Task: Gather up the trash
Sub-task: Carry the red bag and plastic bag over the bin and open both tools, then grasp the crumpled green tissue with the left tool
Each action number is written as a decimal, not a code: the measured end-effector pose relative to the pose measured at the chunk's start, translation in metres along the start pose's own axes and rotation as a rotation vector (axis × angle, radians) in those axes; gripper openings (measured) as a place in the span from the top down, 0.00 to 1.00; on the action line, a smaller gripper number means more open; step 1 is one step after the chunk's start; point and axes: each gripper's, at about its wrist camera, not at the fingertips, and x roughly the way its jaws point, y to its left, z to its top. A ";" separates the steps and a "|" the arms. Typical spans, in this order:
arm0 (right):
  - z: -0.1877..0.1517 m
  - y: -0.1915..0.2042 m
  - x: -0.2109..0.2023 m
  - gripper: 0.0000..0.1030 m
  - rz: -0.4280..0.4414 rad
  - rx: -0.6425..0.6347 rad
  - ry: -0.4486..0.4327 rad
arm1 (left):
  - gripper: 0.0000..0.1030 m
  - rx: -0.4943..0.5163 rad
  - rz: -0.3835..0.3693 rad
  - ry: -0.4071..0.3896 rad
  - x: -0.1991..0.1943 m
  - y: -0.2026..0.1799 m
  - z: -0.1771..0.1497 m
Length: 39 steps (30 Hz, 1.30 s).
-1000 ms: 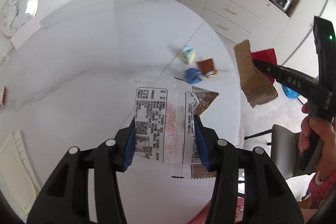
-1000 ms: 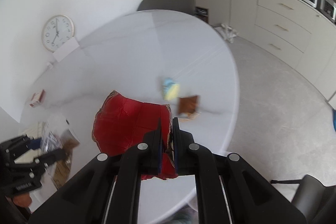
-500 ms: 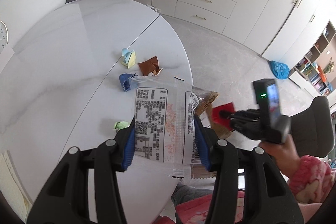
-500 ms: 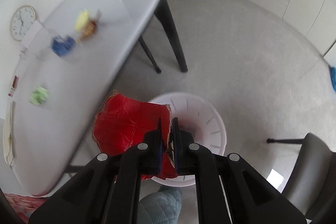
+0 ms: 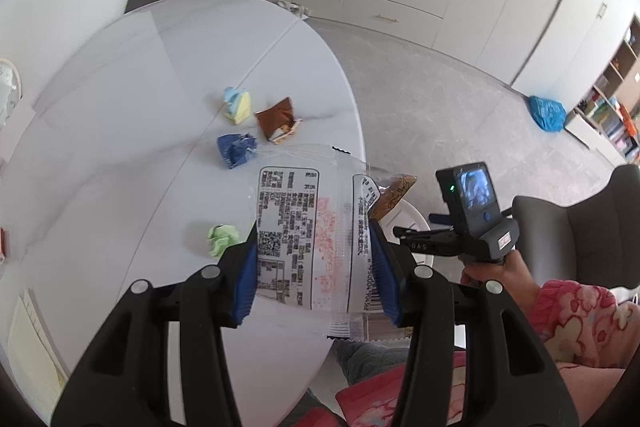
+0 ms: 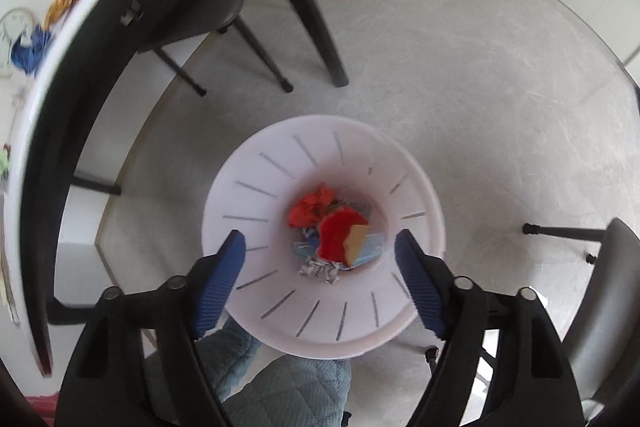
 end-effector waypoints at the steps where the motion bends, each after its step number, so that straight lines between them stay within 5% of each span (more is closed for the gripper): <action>1: -0.001 -0.006 -0.008 0.21 -0.009 0.023 -0.012 | 0.53 0.021 -0.006 0.003 0.003 -0.006 0.002; 7: -0.009 -0.052 -0.080 0.15 -0.063 0.147 -0.148 | 0.53 0.160 -0.084 0.029 0.032 -0.059 0.015; 14: -0.021 -0.093 -0.144 0.15 -0.091 0.237 -0.237 | 0.51 0.238 -0.107 0.148 0.104 -0.104 0.008; 21: -0.023 -0.102 -0.159 0.15 -0.067 0.249 -0.257 | 0.23 0.202 -0.084 0.260 0.155 -0.115 -0.007; 29: -0.019 -0.081 -0.166 0.15 -0.025 0.208 -0.250 | 0.17 0.155 -0.063 0.160 0.118 -0.098 -0.001; 34: -0.006 -0.050 -0.189 0.14 0.011 0.134 -0.289 | 0.13 0.037 0.021 0.045 0.068 -0.049 0.010; 39: 0.008 -0.005 -0.212 0.02 0.024 0.033 -0.347 | 0.12 -0.103 0.101 0.000 0.039 0.013 0.011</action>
